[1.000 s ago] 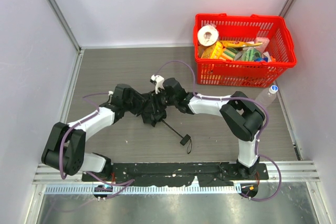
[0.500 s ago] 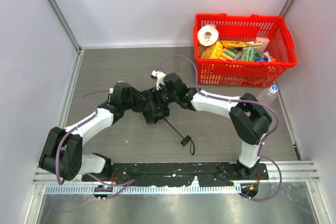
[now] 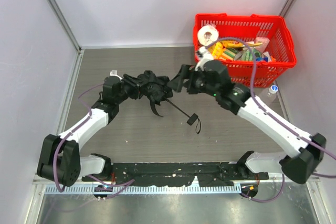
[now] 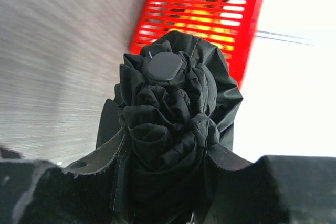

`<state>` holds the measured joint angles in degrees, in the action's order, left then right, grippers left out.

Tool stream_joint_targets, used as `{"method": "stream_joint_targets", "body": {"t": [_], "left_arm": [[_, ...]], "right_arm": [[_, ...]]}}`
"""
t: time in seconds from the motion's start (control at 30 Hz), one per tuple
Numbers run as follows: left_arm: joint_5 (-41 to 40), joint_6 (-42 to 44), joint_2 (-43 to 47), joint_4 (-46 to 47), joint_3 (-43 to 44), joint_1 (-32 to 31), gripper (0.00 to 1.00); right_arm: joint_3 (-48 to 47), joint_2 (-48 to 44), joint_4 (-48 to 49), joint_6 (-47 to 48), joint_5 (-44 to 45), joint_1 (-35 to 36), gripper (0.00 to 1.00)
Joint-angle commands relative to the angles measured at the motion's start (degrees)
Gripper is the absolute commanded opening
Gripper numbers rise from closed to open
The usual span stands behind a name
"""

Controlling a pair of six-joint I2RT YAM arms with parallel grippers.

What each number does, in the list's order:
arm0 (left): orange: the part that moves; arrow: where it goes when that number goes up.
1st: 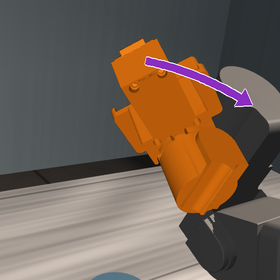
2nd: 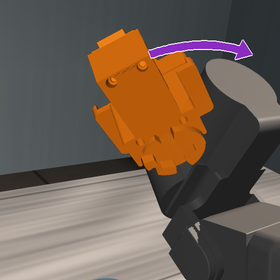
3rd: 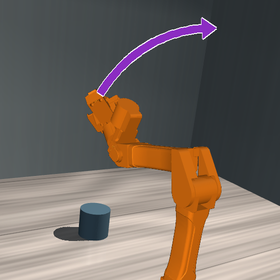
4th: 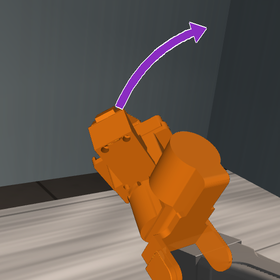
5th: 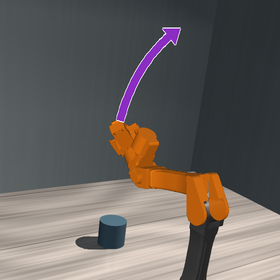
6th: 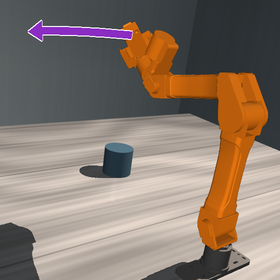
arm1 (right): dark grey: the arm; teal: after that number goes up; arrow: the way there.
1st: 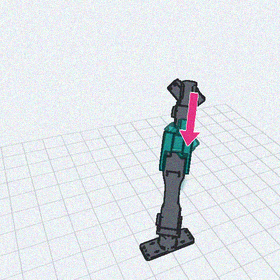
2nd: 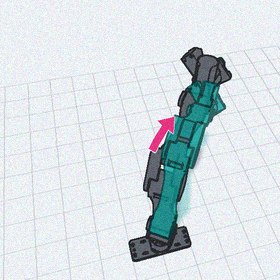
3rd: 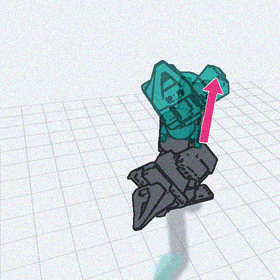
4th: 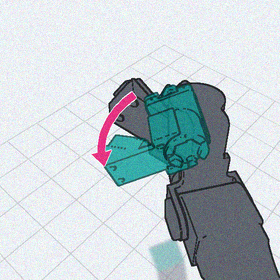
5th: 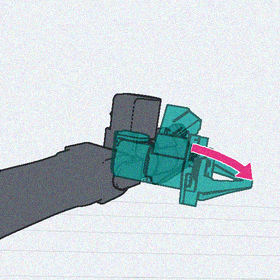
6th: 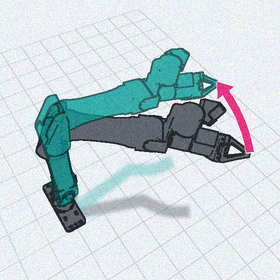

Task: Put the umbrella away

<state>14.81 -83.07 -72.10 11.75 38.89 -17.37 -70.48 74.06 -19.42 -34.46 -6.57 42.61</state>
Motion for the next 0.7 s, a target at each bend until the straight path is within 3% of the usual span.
{"method": "stream_joint_targets", "body": {"t": [0.0,0.17,0.27,0.4,0.43,0.53,0.63,0.67], "left_arm": [[3.64,-8.49,3.71,13.63,3.82,0.49,0.0],[4.09,-13.87,4.86,17.26,4.7,0.75,0.0],[4.17,-17.29,5.3,19.79,4.52,0.75,0.0],[4.97,-22.74,4.77,24.8,3.73,0.84,0.0],[4.88,-23.62,4.86,25.86,3.73,0.84,0.0],[3.92,-25.3,4.6,31.73,3.12,0.84,0.0],[3.04,-25.39,4.6,35.18,2.68,0.67,0.0],[2.77,-25.39,4.6,35.79,2.5,0.75,0.0]], "right_arm": [[3.49,-7.51,-7.03,-11.99,15.33,-3.32,0.91],[10.18,-9.82,-3.27,-20.21,11.68,-8.06,0.92],[12.02,-9.55,2.27,-19.51,3.88,-8.16,0.9],[17.01,-9.37,11.12,-10.93,1.22,-8.94,0.89],[18.69,-9.2,12.9,-12.81,-1.4,-9.64,0.9],[26.77,-6.23,25.33,-28.86,-10.99,-13.6,0.86],[28.99,-2.88,33.65,-47.83,-13.48,-9.75,0.84],[29.08,-2.52,34.88,-50.07,-13.04,-8.35,0.84]]}}
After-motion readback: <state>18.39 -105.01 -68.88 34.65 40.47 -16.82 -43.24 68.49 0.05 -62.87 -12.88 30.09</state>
